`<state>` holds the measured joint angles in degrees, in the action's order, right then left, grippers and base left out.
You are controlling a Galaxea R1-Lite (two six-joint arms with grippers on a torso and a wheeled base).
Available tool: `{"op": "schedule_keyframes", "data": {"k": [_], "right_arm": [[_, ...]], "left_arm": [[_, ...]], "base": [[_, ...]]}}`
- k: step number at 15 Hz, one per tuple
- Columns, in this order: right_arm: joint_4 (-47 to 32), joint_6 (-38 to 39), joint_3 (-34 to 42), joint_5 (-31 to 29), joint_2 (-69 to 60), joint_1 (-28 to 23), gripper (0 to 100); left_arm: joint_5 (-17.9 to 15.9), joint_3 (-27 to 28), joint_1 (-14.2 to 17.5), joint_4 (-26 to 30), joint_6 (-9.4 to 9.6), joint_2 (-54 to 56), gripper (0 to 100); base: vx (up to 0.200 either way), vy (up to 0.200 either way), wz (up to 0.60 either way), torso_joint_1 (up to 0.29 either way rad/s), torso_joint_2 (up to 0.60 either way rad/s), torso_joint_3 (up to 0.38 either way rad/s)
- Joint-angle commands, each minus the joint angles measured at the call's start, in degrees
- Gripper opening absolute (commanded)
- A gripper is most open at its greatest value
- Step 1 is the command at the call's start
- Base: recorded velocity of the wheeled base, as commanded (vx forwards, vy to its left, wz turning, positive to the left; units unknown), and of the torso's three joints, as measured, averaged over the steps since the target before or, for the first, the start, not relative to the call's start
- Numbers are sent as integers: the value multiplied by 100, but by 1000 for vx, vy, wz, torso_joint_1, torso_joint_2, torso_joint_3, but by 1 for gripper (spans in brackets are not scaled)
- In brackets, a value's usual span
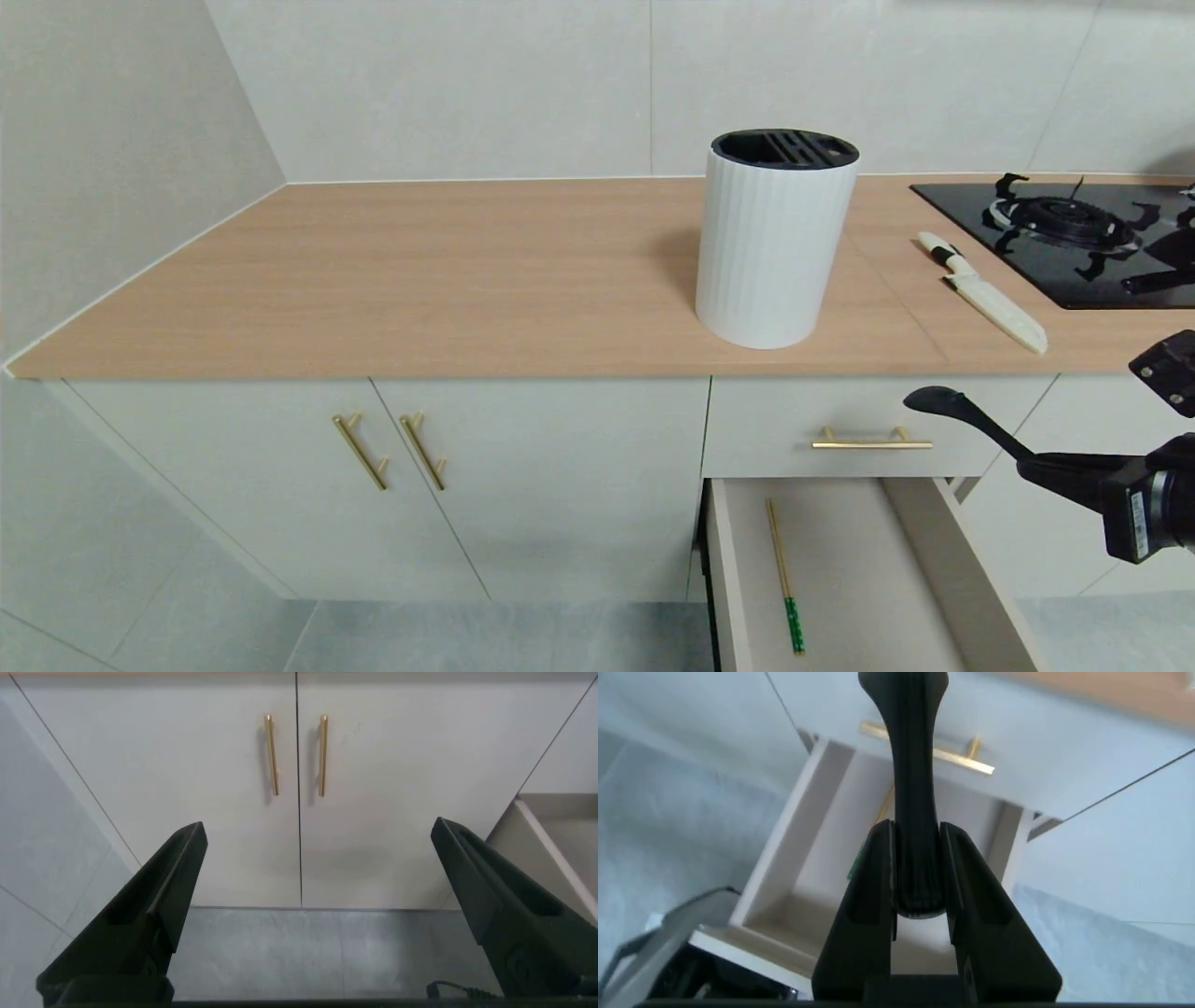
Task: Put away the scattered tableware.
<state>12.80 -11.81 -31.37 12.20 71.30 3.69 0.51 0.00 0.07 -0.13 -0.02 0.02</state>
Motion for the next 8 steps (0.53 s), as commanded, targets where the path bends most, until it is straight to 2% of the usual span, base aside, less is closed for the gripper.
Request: {"op": "schedule_keyframes", "data": {"k": [1,8], "right_arm": [[3,-14,52,1,77,53,0],[21,-199,148,10,367,114,0]], "left_arm": [[2,0,1,-4,-6,-2,100],[2,0,1,-4,-6,-2,100]], "base": [[0,0,0,-207,456,242],[0,0,0,-213,475,256]]}}
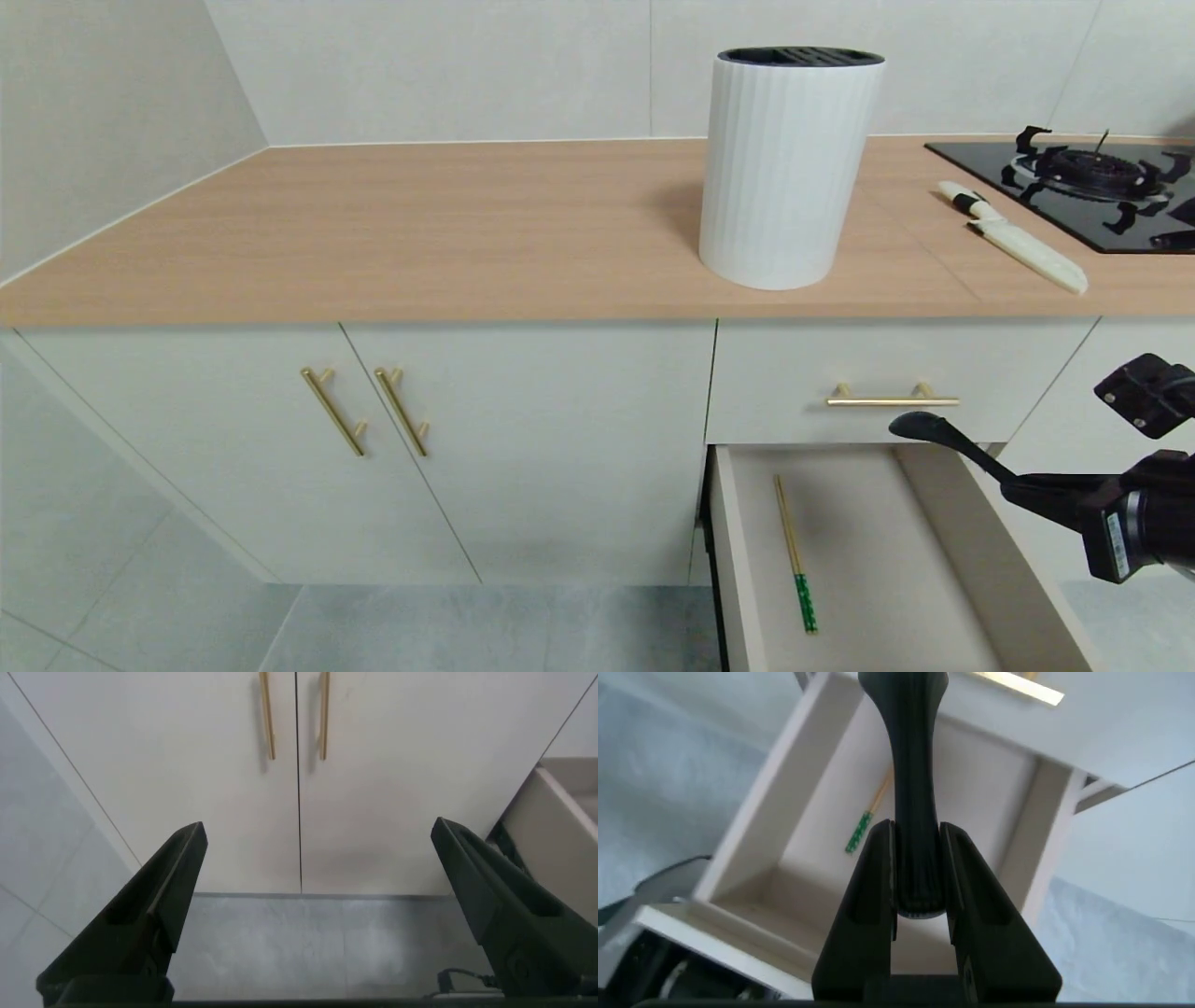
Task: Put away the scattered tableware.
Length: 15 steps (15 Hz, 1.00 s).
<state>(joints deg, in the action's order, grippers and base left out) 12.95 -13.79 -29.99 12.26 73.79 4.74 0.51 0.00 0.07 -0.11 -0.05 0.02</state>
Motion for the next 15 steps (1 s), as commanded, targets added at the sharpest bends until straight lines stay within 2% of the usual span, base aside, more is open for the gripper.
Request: {"op": "schedule_keyframes", "data": {"k": [1,9,15], "right_arm": [[15,-1,11,4,162,9,0],[33,-1,37,-5,364,0,0],[59,43,-7,4,540,27,0]], "left_arm": [[2,0,1,-7,5,-2,100],[2,9,1,-7,-4,-2,100],[2,0,1,-7,-4,-2,100]], "base": [[0,0,0,-203,466,261],[0,0,0,-182,442,253],[0,0,0,-30,71,44]]}}
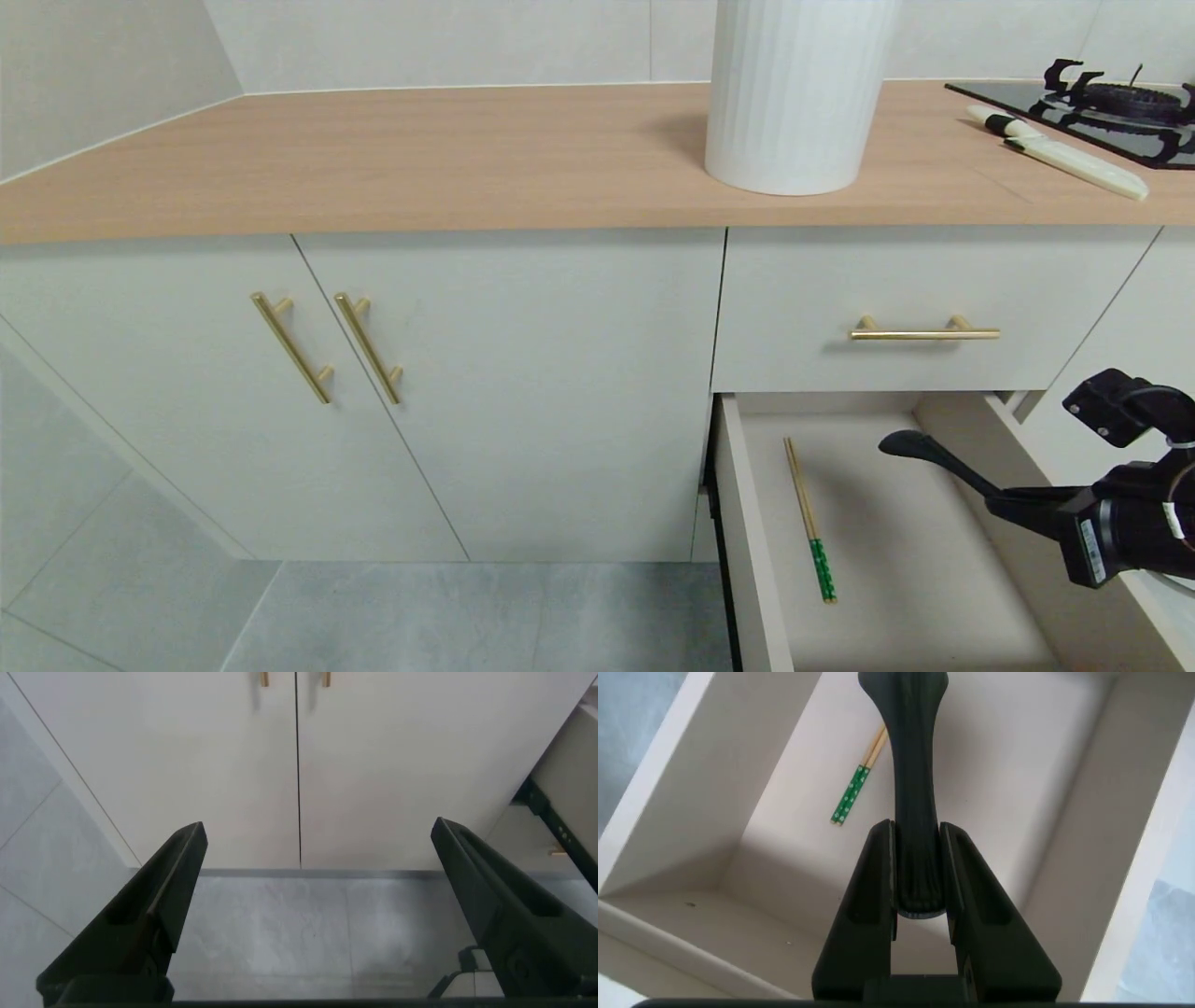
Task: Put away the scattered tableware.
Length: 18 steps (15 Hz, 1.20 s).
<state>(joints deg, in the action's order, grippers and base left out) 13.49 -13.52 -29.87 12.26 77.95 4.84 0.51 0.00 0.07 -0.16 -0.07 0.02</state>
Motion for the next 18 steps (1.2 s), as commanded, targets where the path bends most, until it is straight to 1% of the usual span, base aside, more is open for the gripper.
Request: {"op": "schedule_keyframes", "data": {"k": [1,2,3,5,6,7,9,11,15,18], "right_arm": [[83,34,-19,-49,282,26,0],[162,60,-28,-128,432,35,0],[162,288,-151,-189,643,61,0],[162,1036,-388,-532,1082,369,0],[189,1282,-485,-822,1364,500,0],[197,1405,-538,-1051,1654,588,0],[400,1501,-573,-1191,2119,632,0],[1138,1765,-529,-1218,2884,615,0],[2483,1791,-283,-1358,3991,544,0],[2966,1791,-204,-1464,4440,544,0]], "left_arm": [[2,0,1,-2,7,-2,100],[2,0,1,-2,7,-2,100],[2,0,1,-2,-1,-2,100],[2,0,1,-2,-1,-2,100],[2,0,1,-2,-1,-2,100],[2,0,1,-2,-1,-2,100],[2,0,1,-2,-1,-2,100],[2,0,1,-2,-1,-2,100],[2,0,1,-2,-1,-2,100],[2,0,1,-2,7,-2,100]], "base": [[0,0,0,0,0,0],[0,0,0,0,0,0],[0,0,0,0,0,0],[0,0,0,0,0,0],[0,0,0,0,0,0],[0,0,0,0,0,0],[0,0,0,0,0,0],[0,0,0,0,0,0],[0,0,0,0,0,0],[0,0,0,0,0,0]]}}
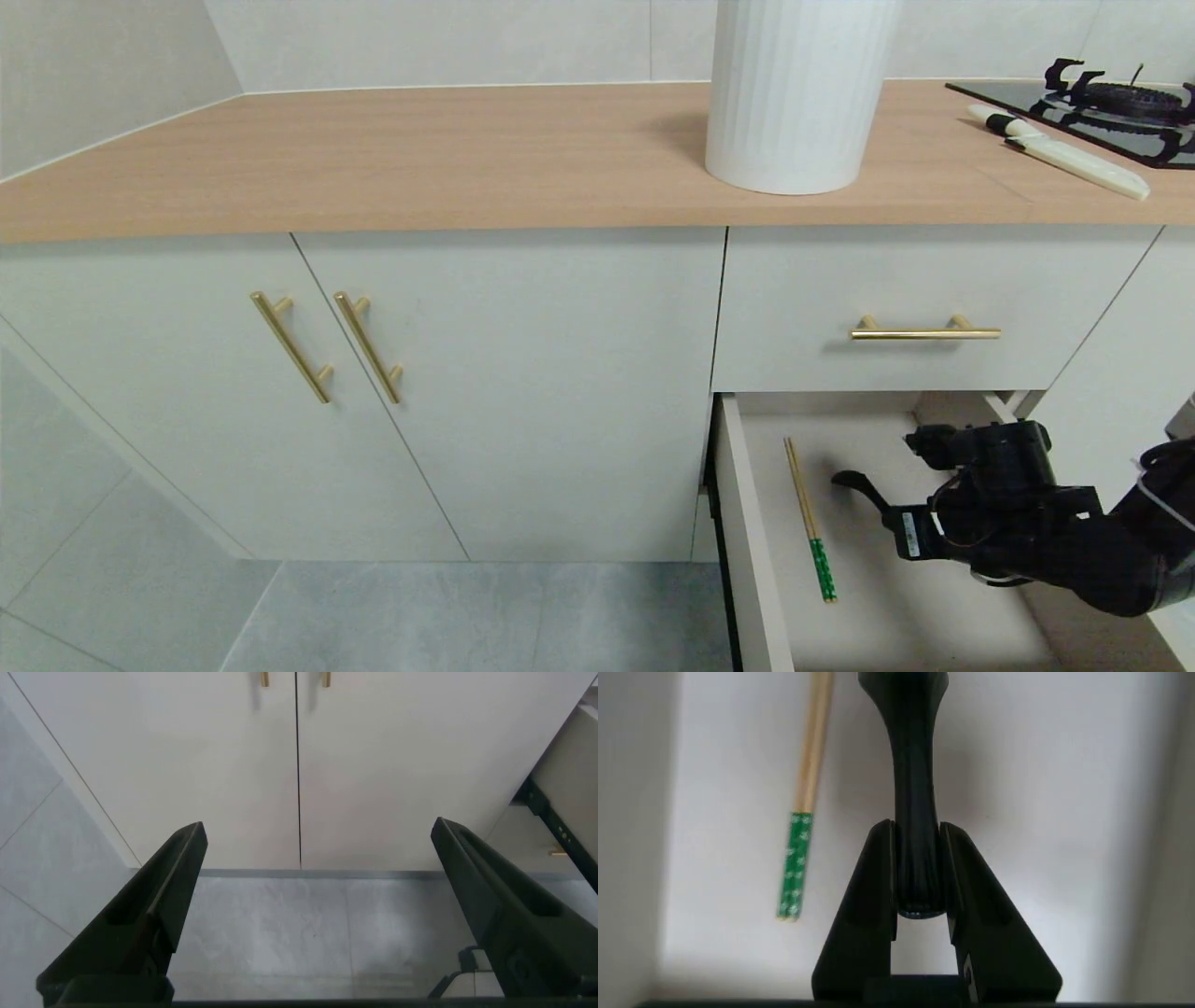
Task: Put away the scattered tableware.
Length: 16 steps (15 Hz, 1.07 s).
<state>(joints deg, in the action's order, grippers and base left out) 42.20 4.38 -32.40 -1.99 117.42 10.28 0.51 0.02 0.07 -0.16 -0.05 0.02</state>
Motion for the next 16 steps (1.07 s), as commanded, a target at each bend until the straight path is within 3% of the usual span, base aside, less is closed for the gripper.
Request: {"op": "schedule_keyframes", "data": {"k": [1,5,11,12,16], "right_arm": [[227,2,50,-162,642,1,0],[640,-7,50,-417,976,1,0],[658,-7,50,-425,914,-17,0],[658,-7,50,-425,914,-17,100],[658,-16,67,-487,844,-17,100]], "left_arm": [[2,-2,1,-2,-4,-2,100],[2,-2,1,-2,-4,-2,100],[2,-2,1,-2,-4,-2,100],[2,-2,1,-2,-4,-2,100],[2,-2,1,-2,5,-2,100]], "base": [[0,0,0,0,0,0],[0,0,0,0,0,0],[0,0,0,0,0,0],[0,0,0,0,0,0],[0,0,0,0,0,0]]}}
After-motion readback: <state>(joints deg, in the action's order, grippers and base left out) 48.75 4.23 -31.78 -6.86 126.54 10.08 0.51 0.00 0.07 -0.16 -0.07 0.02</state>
